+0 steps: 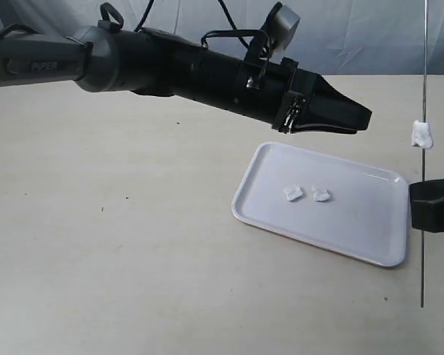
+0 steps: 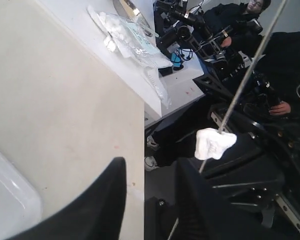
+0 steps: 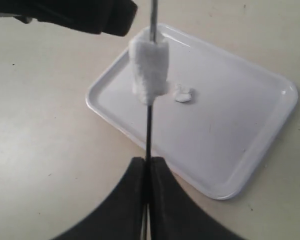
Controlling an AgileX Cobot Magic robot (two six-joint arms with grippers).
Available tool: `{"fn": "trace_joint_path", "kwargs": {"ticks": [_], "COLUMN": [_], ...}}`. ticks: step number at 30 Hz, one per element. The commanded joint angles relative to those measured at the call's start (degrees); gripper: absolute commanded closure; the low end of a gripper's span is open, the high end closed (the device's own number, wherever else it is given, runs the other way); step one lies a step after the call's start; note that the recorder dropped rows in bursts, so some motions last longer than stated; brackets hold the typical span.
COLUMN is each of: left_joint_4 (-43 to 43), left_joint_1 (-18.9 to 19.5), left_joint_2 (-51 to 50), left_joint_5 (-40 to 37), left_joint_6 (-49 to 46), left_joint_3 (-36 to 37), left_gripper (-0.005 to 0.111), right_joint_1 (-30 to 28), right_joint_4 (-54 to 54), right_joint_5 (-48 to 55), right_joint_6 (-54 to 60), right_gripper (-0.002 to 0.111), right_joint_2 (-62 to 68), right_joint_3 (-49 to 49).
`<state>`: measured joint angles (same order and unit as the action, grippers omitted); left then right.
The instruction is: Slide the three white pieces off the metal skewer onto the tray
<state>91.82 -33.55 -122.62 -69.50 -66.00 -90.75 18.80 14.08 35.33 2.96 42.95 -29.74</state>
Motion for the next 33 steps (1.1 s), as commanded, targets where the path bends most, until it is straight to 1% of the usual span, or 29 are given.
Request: {"fn": "trace_joint_path", "kwargs": {"ticks": [1, 4, 6, 8, 12, 13, 16, 18, 21, 23, 28, 33], "left_joint_4": [0.4, 0.5, 0.7, 0.2, -1.5, -1.9, -2.2, -1.6, -1.3, -2.7, -3.7, -1.6], "left_joint_1": [-0.8, -2.0, -4.1, -4.5, -4.2, -4.2, -4.2, -4.3, -4.3, -4.1, -0.9, -1.0], "left_joint_2": [1.7, 1.8, 1.9, 1.9, 1.9, 1.9, 1.9, 1.9, 1.9, 1.9, 1.9, 1.9], "left_joint_5": [-0.5, -0.5, -0.5, -0.5, -0.5, -0.5, -0.5, -0.5, -0.5, -0.5, -0.5, -0.5], "left_joint_6": [-0.7, -0.6, -0.6, -0.9, -0.9, -0.9, -0.8, -1.2, -2.0, -2.1, -1.5, -1.7], "left_joint_3": [0.1, 0.1, 0.1, 0.1, 0.1, 0.1, 0.1, 0.1, 0.1, 0.1, 0.1, 0.1], "left_gripper": [0.074, 0.074, 0.074, 0.074, 0.065, 0.065, 0.065, 0.065, 0.065, 0.065, 0.065, 0.065], "right_joint_1": [-0.1, -0.1, -0.1, -0.1, -0.1, -0.1, -0.1, 0.0, 0.0, 0.0, 0.0, 0.0], "right_joint_4": [-0.6, -1.0, -3.0, -3.5, -3.1, -3.1, -1.5, 1.7, 8.9, 11.9, 11.3, 11.3], "right_joint_5": [-1.3, -1.4, -1.5, -2.1, -2.7, -2.7, -2.6, -3.2, -2.8, -2.7, -0.3, -0.1], "right_joint_6": [-1.2, -1.2, -1.2, -1.3, -1.3, -1.3, -0.4, 1.3, 7.6, 9.9, 10.1, 10.1], "right_gripper": [0.109, 0.109, 0.109, 0.109, 0.109, 0.109, 0.109, 0.109, 0.109, 0.109, 0.109, 0.109], "right_joint_2": [0.4, 1.0, 4.2, 6.6, 7.2, 7.2, 7.2, 7.2, 7.2, 6.9, 4.3, 5.2], "right_joint_3": [-0.3, -0.3, -0.3, -0.3, -0.3, -0.3, -0.3, -0.3, -0.3, -0.3, -1.8, -2.1]}}
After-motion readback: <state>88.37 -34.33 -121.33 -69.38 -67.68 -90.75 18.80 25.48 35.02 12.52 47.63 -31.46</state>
